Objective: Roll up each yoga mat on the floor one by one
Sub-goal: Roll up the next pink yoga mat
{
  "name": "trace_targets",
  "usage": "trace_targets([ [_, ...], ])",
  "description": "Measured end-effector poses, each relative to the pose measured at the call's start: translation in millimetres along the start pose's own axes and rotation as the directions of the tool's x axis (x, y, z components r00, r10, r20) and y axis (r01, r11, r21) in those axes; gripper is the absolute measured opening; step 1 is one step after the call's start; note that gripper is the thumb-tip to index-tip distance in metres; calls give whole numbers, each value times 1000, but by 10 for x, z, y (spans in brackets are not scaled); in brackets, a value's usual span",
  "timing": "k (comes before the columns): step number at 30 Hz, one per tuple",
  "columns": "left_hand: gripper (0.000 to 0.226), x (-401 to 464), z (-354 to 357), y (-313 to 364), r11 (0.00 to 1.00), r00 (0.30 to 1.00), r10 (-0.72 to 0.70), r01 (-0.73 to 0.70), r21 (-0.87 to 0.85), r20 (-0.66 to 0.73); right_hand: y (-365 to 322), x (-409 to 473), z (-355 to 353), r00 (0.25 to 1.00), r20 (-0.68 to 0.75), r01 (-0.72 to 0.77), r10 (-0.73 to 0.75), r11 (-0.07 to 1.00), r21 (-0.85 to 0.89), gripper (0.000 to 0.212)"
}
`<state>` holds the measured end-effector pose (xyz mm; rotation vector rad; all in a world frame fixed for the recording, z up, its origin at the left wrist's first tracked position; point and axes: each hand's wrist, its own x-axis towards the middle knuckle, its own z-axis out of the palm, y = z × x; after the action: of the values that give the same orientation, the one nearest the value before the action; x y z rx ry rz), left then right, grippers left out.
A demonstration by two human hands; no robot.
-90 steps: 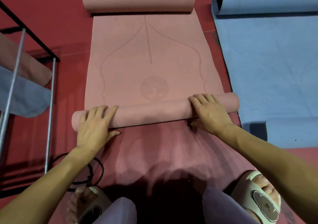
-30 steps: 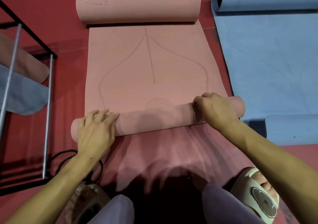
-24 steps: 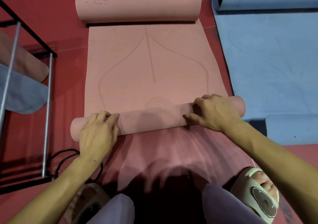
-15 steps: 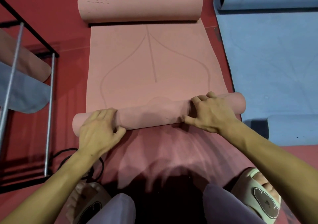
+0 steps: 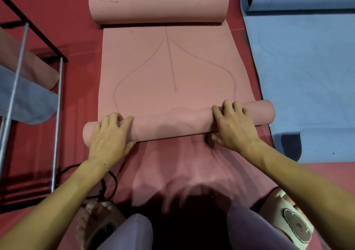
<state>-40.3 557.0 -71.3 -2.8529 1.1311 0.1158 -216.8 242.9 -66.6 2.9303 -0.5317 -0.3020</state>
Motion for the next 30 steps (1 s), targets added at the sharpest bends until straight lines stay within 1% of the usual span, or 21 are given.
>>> trace_targets([
  [2,82,31,-27,-19,999,999,33,-33,21,1,52,6,5,1000,-14,24,-24,1000,9,83],
  [4,82,37,-33,2,999,1000,29,-29,33,6,80,16,-12,999,-23,32,-31,999,29,80],
  [6,81,33,-29,25,999,1000,21,-21,40,3,77,18,-33,999,-31,30,-28,998,53,70],
  [8,79,46,-40,17,1000,1000,19,-19,17,0,67,21,-35,998,-46,44,-41,997,63,59],
  [10,76,72,-57,-4,1000,1000,14,-14,-26,-2,73,31,-23,997,-52,59,-56,996,61,55],
  [12,73,105,-71,-26,999,1000,14,-14,-49,-1,86,53,-12,997,-56,60,-56,995,79,61],
  [14,76,143,-86,-61,998,1000,28,-27,-64,12,89,84,-14,998,-48,34,-30,995,89,72],
  [15,81,160,-90,-77,997,999,33,-31,-76,28,90,100,-16,999,-37,14,-10,996,90,77],
  [17,98,197,-79,-114,997,997,36,-31,-76,65,75,152,-20,1000,-5,-12,12,996,91,87],
  [19,111,235,-35,-126,998,997,31,-27,-49,77,77,211,-18,1000,9,-17,16,996,89,89],
  [20,111,257,-7,-125,999,997,29,-26,-41,72,92,234,-15,1000,-3,-11,11,996,86,87],
  [22,104,303,6,-132,999,999,18,-15,-48,51,138,275,-13,999,-29,16,-13,996,83,81],
  [24,98,334,-40,-147,997,998,12,-8,-77,61,179,308,-24,999,-26,38,-36,996,81,78],
  [27,95,331,-132,-149,995,996,8,1,-96,92,203,331,-97,998,32,54,-56,997,58,78],
  [30,93,289,-215,-120,994,987,19,-1,-110,160,194,297,-184,989,125,64,-75,994,89,79],
])
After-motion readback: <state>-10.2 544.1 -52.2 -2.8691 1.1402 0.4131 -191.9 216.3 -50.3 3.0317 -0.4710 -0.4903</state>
